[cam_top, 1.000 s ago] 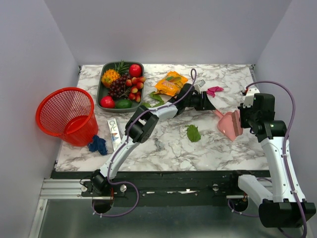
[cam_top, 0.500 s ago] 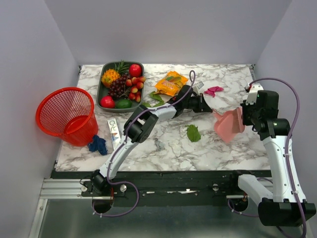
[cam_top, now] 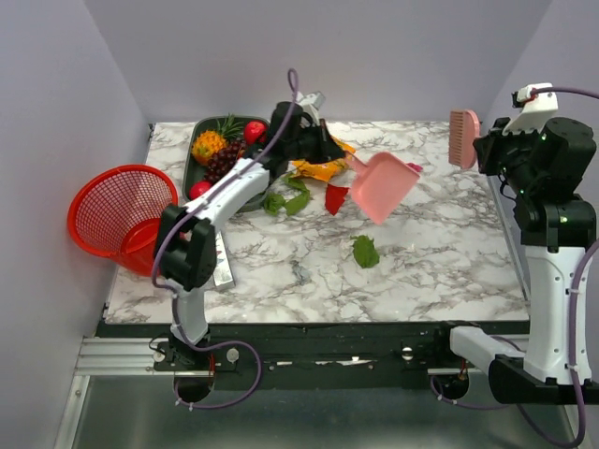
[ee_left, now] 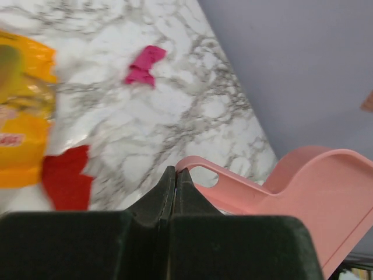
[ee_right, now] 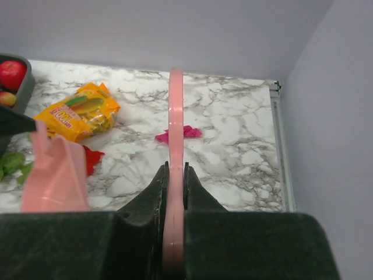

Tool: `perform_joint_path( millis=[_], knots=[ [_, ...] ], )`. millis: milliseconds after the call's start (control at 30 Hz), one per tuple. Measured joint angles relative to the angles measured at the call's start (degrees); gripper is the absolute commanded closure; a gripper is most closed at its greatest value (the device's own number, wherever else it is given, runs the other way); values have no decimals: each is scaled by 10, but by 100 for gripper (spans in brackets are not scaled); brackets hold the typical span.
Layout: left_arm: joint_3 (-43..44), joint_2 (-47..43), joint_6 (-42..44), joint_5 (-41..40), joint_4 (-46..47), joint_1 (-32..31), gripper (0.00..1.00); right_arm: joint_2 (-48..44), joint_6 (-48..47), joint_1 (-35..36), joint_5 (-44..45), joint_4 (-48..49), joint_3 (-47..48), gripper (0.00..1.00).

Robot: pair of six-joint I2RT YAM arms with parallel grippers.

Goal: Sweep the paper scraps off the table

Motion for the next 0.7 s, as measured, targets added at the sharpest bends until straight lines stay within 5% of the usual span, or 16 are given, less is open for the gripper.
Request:
perform_joint_path(
  millis=[333, 700],
  knots=[
    [-203, -241, 198, -169, -256, 103, 100, 10, 17, 0, -43, 14, -66, 100],
    [-371, -367, 193, -319, -356, 193, 100, 11, 33, 0, -77, 20, -66, 100]
  ],
)
